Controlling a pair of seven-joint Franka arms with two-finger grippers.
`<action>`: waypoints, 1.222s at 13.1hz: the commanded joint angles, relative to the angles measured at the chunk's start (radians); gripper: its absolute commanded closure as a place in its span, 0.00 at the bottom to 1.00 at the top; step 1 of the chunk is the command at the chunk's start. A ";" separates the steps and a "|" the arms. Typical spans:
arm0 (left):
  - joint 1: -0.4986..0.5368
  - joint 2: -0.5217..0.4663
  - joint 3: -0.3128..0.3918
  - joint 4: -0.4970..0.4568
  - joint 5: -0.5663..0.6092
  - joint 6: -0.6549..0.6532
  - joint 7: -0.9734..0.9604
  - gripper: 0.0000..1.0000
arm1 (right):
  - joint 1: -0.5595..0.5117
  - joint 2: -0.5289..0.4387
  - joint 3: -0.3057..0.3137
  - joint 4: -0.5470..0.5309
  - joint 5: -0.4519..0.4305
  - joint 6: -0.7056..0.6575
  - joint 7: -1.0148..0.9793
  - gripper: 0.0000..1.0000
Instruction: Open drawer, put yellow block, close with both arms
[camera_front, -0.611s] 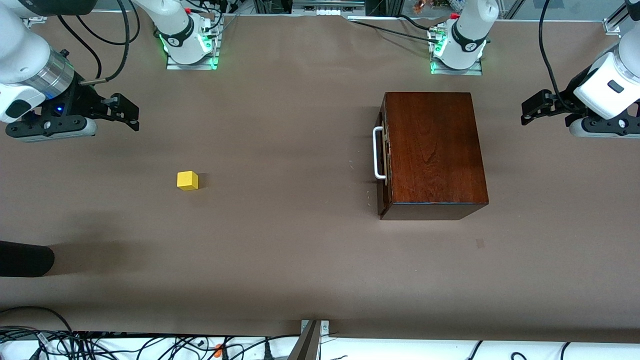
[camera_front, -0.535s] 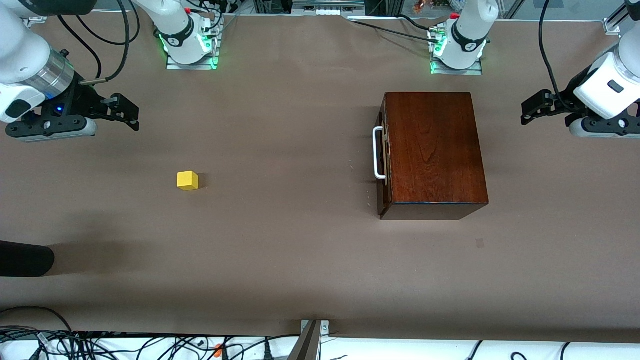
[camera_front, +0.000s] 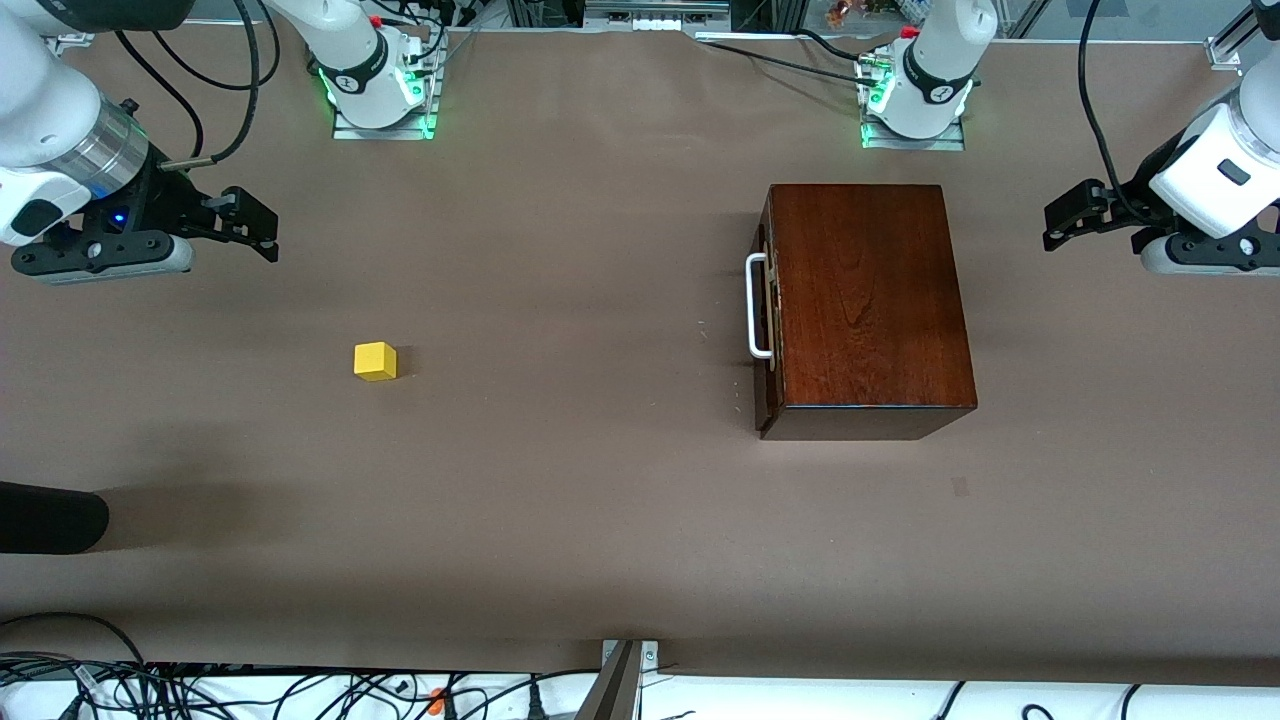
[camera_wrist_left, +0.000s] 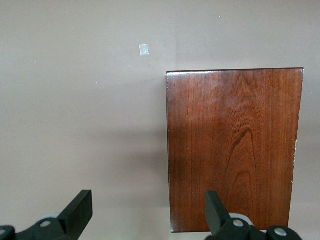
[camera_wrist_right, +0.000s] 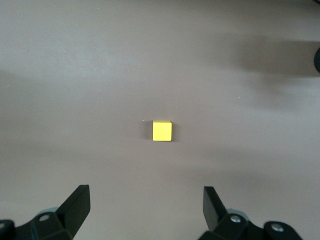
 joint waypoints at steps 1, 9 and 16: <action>-0.002 -0.007 0.007 0.014 -0.012 -0.002 -0.011 0.00 | -0.001 0.011 0.002 0.024 -0.024 -0.010 -0.001 0.00; -0.020 0.017 -0.150 0.059 -0.026 0.000 -0.200 0.00 | 0.008 0.036 0.010 0.058 -0.055 -0.014 0.003 0.00; -0.047 0.125 -0.500 0.088 0.051 0.009 -0.573 0.00 | 0.008 0.036 0.010 0.058 -0.049 -0.016 0.002 0.00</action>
